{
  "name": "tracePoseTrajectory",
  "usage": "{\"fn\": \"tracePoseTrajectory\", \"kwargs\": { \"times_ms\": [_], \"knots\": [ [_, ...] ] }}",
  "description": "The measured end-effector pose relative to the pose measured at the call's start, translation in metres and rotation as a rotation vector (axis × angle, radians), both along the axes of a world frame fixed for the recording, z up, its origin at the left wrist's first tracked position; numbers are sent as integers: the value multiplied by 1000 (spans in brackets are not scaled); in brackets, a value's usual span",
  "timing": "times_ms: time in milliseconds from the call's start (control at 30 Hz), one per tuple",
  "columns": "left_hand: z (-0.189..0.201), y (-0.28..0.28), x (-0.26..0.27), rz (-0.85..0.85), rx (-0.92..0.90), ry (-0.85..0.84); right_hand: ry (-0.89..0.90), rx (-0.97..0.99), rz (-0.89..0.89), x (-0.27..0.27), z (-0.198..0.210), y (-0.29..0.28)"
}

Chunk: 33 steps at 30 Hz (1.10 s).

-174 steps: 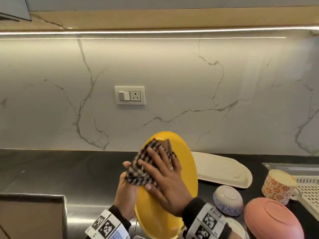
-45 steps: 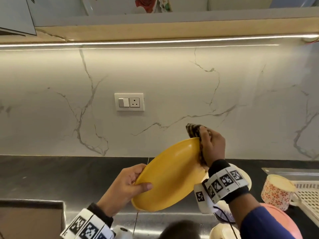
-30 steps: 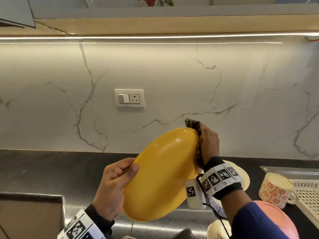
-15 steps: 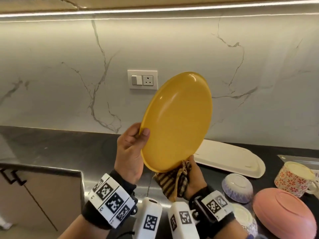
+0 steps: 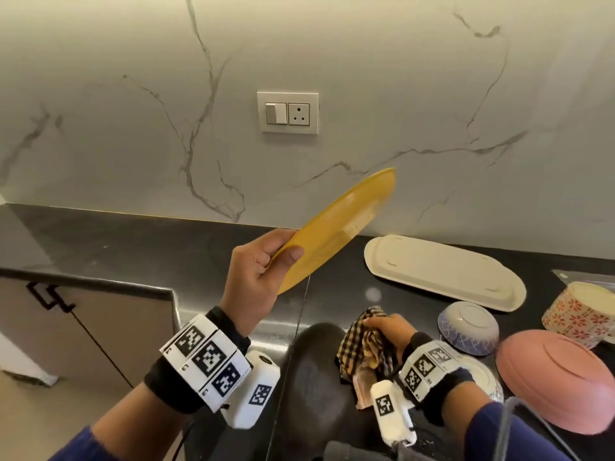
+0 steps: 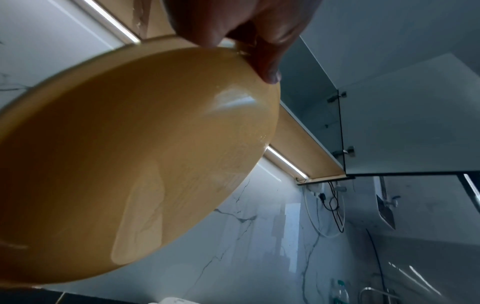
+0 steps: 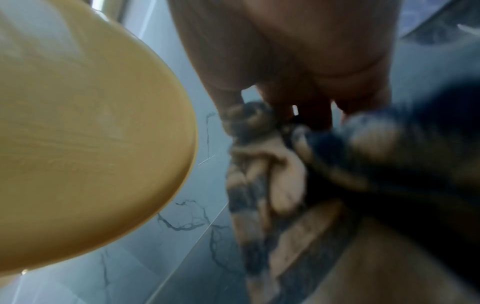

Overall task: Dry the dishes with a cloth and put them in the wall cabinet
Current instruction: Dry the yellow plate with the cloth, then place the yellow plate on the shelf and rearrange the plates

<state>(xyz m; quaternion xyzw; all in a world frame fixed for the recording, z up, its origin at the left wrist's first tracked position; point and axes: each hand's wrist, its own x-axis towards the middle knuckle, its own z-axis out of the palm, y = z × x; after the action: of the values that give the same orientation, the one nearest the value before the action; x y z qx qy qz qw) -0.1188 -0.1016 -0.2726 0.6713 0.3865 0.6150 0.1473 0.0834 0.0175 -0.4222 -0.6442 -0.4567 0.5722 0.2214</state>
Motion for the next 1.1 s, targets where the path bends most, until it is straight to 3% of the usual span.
{"fn": "tracePoseTrajectory", "kwargs": {
  "times_ms": [133, 167, 200, 333, 433, 567, 667, 867, 1100],
  "knots": [
    [-6, 0, 5, 74, 102, 197, -194, 153, 128, 15, 23, 3],
    [-7, -1, 8, 98, 134, 249, -166, 184, 118, 17, 33, 0],
    [-9, -1, 10, 117, 164, 296, -80, 220, 85, 20, 44, -2],
    [-15, -3, 23, 96, 291, 485, 610, 139, -85, 40, 99, -20],
    [-24, -1, 29, 43, 391, 684, 815, 163, -45, 56, 139, -36],
    [-21, -6, 35, 79, 540, 968, 684, 196, -21, 70, 168, -52],
    [-2, -16, 32, 132, 631, 1141, 597, 266, 99, 83, 192, -59],
    [51, -19, 16, 352, 802, 1296, 539, 447, 367, 101, 263, -68],
    [129, 7, -9, 685, 920, 1404, 441, 824, 344, 89, 356, -76]
  ]
}}
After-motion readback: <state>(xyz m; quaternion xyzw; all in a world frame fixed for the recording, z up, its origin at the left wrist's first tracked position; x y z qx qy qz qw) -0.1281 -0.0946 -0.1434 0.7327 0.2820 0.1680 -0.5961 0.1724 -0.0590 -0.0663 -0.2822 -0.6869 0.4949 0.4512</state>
